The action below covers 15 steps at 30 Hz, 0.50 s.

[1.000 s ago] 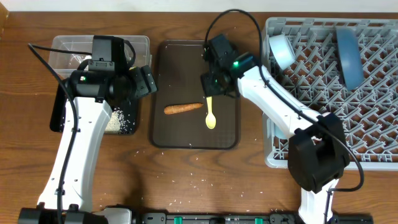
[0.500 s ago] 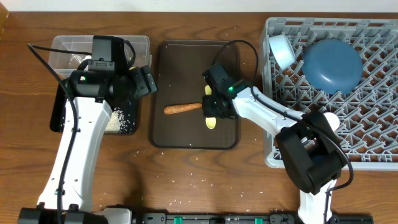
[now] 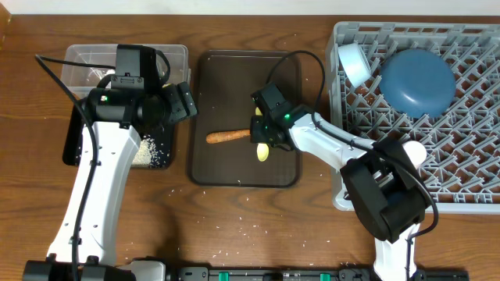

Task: Sort waste into correct bins and load items into the dishwasher rack
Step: 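Grasp the yellow spoon on the brown tray with the right gripper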

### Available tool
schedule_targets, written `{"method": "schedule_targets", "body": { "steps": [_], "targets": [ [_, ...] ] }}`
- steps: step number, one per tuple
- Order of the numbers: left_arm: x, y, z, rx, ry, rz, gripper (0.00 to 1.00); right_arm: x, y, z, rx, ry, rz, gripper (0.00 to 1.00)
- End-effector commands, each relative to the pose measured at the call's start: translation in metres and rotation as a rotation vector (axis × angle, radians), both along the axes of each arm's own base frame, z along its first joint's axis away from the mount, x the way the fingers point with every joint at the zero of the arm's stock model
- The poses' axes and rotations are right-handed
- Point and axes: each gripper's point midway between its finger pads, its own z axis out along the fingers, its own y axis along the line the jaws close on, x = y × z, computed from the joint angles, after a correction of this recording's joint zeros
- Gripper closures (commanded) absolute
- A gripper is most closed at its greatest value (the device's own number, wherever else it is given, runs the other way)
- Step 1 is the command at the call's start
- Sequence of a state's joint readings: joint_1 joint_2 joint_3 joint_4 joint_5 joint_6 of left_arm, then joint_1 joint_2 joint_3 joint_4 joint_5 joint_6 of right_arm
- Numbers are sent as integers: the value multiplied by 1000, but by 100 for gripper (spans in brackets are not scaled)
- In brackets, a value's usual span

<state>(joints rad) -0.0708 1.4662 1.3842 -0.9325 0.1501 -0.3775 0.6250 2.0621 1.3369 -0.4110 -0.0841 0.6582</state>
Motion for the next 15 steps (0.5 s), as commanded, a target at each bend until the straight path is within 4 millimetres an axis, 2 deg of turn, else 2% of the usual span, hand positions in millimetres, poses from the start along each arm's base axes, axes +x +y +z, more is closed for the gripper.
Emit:
{"method": "schedule_targets", "body": {
  "steps": [1, 5, 8, 11, 15],
  "targets": [
    [1, 2, 1, 4, -1, 8, 10, -18, -5, -31, -41, 82, 5, 99],
    [1, 2, 1, 4, -1, 7, 10, -19, -6, -24, -15, 102, 9, 99],
    [1, 2, 1, 4, -1, 7, 10, -15, -14, -8, -20, 79, 31, 99],
    [1, 2, 1, 4, -1, 7, 10, -6, -24, 19, -10, 24, 54, 99],
    [1, 2, 1, 4, -1, 7, 10, 9, -48, 78, 10, -100, 78, 99]
  ]
}}
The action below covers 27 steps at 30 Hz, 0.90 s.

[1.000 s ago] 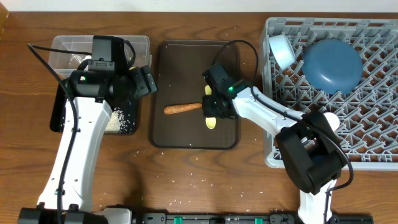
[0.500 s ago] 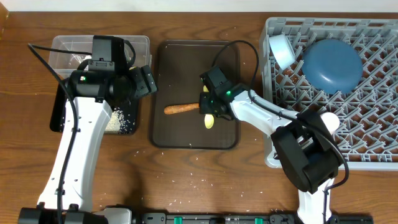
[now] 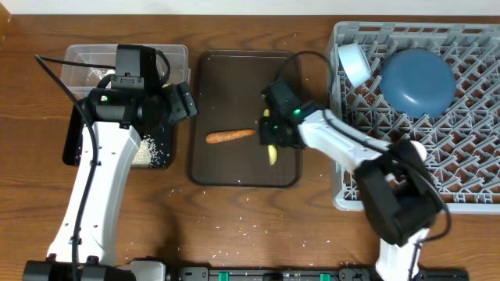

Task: Sort waste into correct bins and load items into the dishwasher rack
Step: 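Grasp the yellow spoon on the brown tray with the right gripper, then carry the yellow spoon right and drop it into the dish rack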

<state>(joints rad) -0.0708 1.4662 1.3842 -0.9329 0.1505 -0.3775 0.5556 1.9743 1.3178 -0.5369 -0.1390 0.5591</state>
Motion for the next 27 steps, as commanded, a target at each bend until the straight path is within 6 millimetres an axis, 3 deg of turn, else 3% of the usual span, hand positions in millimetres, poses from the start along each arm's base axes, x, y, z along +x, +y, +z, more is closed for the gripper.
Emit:
{"method": "schedule_targets", "body": {
  "steps": [1, 7, 10, 12, 14, 17, 25, 27],
  "targets": [
    [1, 2, 1, 5, -2, 7, 10, 21, -23, 71, 37, -170, 28, 99],
    [1, 2, 1, 4, -2, 8, 10, 29, -91, 153, 0, -358, 14, 99],
    [1, 2, 1, 5, -1, 7, 10, 27, -138, 174, -109, -408, -46, 99],
    [1, 2, 1, 5, -2, 7, 10, 26, -169, 176, -207, -414, -85, 99],
    [1, 2, 1, 5, -2, 7, 10, 27, -193, 172, -289, -401, -111, 99],
    [1, 2, 1, 4, -2, 8, 10, 31, -214, 154, -359, -367, -103, 99],
    [1, 2, 1, 4, -2, 8, 10, 56, -215, 91, -416, -329, 1, 99],
    [1, 2, 1, 4, -2, 8, 10, 61, -215, 84, -418, -326, 7, 94]
  ]
}}
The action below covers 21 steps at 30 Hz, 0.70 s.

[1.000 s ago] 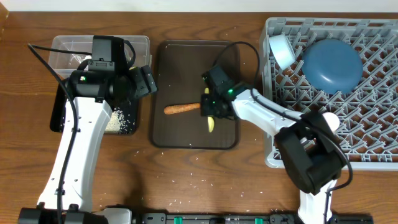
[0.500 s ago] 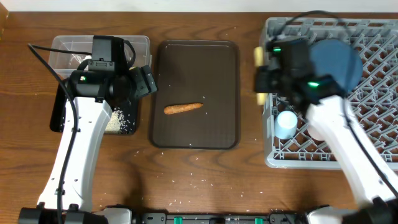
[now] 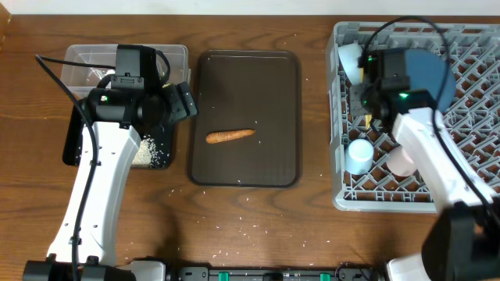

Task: Sort waste into correct bins and load items into the dishwasher rack
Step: 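Carry the yellow spoon right and drop it into the dish rack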

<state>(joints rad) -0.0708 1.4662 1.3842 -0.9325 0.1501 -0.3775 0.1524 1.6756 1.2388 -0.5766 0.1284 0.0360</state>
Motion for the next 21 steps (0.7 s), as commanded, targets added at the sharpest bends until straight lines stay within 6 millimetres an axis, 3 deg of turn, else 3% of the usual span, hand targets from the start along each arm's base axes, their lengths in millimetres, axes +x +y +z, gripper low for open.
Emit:
{"method": "schedule_targets", "body": {
  "steps": [1, 5, 10, 15, 21],
  "targets": [
    [1, 2, 1, 4, -1, 7, 10, 4, -2, -9, -46, 9, 41, 88],
    [1, 2, 1, 4, -1, 8, 10, 7, 3, -4, -19, -14, 55, 71],
    [1, 2, 1, 4, -1, 8, 10, 8, 3, 21, -7, -76, 48, 57],
    [1, 2, 1, 4, -1, 8, 10, 1, 2, 71, 19, -197, 35, 37],
    [1, 2, 1, 4, -1, 8, 10, -28, 3, 139, 70, -344, 48, 25]
  ]
}}
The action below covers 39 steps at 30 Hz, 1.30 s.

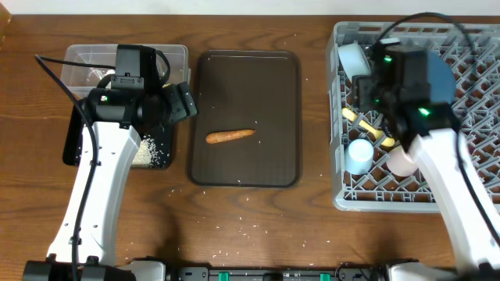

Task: Sort waste into correct bins and load items into the dishwasher rack

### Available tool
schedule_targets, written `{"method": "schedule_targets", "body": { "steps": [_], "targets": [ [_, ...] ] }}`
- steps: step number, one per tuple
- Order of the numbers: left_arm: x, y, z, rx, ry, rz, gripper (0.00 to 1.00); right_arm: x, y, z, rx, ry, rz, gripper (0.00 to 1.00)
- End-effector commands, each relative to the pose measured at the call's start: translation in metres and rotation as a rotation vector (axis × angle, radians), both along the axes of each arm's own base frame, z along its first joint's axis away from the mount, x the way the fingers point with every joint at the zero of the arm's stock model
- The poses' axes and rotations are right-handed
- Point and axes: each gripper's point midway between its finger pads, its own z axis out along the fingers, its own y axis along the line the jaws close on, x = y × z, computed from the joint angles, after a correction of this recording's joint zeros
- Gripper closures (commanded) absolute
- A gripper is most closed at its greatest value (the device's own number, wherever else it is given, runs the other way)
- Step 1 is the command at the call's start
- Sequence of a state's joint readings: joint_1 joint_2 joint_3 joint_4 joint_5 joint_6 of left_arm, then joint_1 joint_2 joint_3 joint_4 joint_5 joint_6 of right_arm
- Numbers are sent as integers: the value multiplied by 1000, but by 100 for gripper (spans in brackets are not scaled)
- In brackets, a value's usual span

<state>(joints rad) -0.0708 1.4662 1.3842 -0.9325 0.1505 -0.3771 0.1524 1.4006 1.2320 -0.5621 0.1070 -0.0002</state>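
A yellow utensil (pixel 366 125) lies flat in the left part of the grey dishwasher rack (pixel 341 195). Just above it, over the rack, hovers my right gripper (pixel 363 95); it looks open and holds nothing. An orange carrot (pixel 230 136) lies alone on the dark tray (pixel 242 78) at the table's middle. My left gripper (pixel 186 101) hangs still by the tray's left edge, beside the bins, apparently open and empty.
The rack also holds a white cup (pixel 353 61) on its side, a blue bowl (pixel 426 82), a light-blue cup (pixel 359 154) and a pink cup (pixel 402 161). At the left stand a clear bin (pixel 86 58) and a black bin with rice (pixel 154 152). Grains dot the table's front.
The yellow utensil, then at my right gripper's tips over the rack, now lies flat in the rack, let go. The gripper stands slightly higher and to the right. Left arm unmoved.
My right gripper was on the tray at the yellow utensil next to the carrot, then shut on it there. Later it held the utensil over the rack's left side. Now the utensil rests in the rack; the carrot stays on the tray.
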Motion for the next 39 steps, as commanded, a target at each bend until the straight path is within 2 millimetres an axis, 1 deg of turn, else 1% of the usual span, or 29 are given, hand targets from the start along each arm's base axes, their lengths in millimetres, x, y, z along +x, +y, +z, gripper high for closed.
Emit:
{"method": "schedule_targets", "body": {
  "steps": [1, 3, 4, 5, 6, 8, 11, 17, 20, 23, 25, 28, 33, 36, 39],
  "targets": [
    [1, 2, 1, 4, -1, 8, 10, -19, 4, 38, 48, -81, 25, 23],
    [1, 2, 1, 4, -1, 8, 10, -33, 11, 53, 84, -102, 66, 17],
    [1, 2, 1, 4, -1, 8, 10, -42, 16, 60, 106, -110, 93, 12],
    [1, 2, 1, 4, -1, 8, 10, -50, 20, 65, 125, -114, 117, 2],
    [1, 2, 1, 4, -1, 8, 10, -55, 22, 69, 137, -119, 131, 1],
    [1, 2, 1, 4, -1, 8, 10, -68, 26, 79, 162, -136, 156, 1],
    [1, 2, 1, 4, -1, 8, 10, -92, 35, 89, 249, -128, 185, 1],
    [1, 2, 1, 4, -1, 8, 10, -131, 24, 95, 230, -120, 165, 1],
    [1, 2, 1, 4, -1, 8, 10, -153, 8, 92, 161, -107, 117, 1],
    [1, 2, 1, 4, -1, 8, 10, -173, 0, 89, 126, -91, 106, 1],
    [1, 2, 1, 4, -1, 8, 10, -184, -8, 87, 80, -84, 96, 1],
    [1, 2, 1, 4, -1, 8, 10, -198, -23, 82, 35, -63, 35, 1],
    [1, 2, 1, 4, -1, 8, 10, -212, -51, 71, 26, -14, -162, 1],
    [1, 2, 1, 4, -1, 8, 10, -211, -52, 66, 24, -4, -174, 1],
    [1, 2, 1, 4, -1, 8, 10, -210, -47, 57, 36, 25, -154, 1]
  ]
}}
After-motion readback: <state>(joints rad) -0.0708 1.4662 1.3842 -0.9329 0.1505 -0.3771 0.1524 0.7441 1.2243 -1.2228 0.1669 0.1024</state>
